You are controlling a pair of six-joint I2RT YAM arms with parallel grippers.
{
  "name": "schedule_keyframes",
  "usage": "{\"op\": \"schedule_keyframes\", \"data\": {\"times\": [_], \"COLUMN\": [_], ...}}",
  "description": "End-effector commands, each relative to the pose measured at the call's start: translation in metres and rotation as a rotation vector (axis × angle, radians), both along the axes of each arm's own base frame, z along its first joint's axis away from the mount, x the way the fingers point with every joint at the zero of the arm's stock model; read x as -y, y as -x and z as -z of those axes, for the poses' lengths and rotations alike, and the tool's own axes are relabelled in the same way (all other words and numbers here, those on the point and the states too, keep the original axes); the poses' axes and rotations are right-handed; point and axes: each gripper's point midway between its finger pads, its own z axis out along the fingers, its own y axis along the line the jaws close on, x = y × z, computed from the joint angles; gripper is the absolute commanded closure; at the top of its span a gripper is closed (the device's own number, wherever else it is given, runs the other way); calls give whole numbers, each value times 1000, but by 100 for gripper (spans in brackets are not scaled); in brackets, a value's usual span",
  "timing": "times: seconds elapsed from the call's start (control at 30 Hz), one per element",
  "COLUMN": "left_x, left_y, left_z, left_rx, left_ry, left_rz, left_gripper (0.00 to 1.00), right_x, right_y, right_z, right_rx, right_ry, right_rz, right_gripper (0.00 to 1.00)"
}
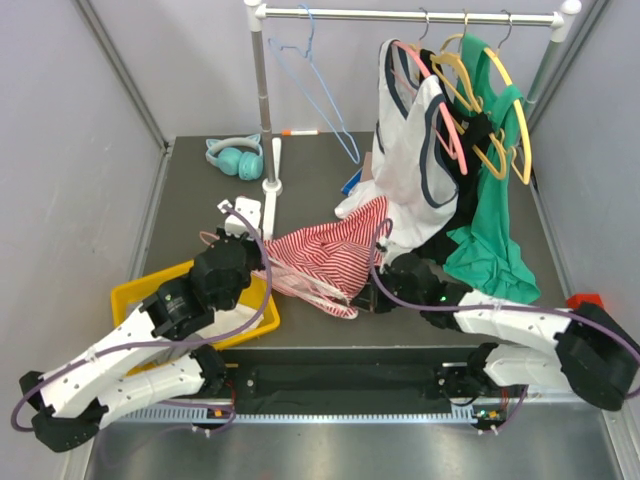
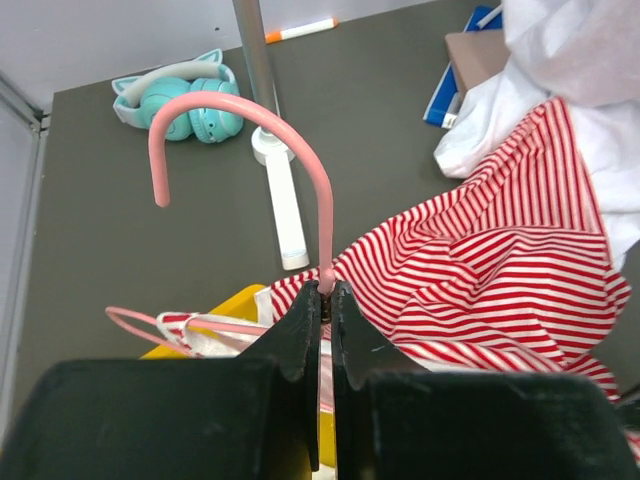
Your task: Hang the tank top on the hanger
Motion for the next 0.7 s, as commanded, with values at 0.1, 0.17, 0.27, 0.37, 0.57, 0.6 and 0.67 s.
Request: {"op": "schedule_keyframes", "data": {"times": [0.1,0.17,0.27,0.37,0.57,0.6,0.67], "left_x": [-6,-4,-4,-1,2,3,3], "left_y": [-19,-22,-26,-29,-31,-31,-31], "left_z": [-14,-10,-9,-6,3,3,5], "left_rx": [101,102,120,127,122,122,120], "left_ry": [-45,-47,-60,-56,-52,-50,-50], "left_rz": [-98,-110,-127,-130,-128,-127,-127], "left_gripper": [100,100,100,100,100,100,100], "right_x": [36,40,43,45,44,42,39], "right_y": [23,28,36,39,38,37,37], "right_z": [-24,-34,-49,-66,-95,-101,-106], "right_rx": [-28,-41,-49,-46,-27,-21,-23], "right_ry": [67,82,82,66,16,4,-7], "right_rz": [-76,-98,-121,-118,-93,-93,-100], "right_gripper": [100,100,100,100,100,100,100]}}
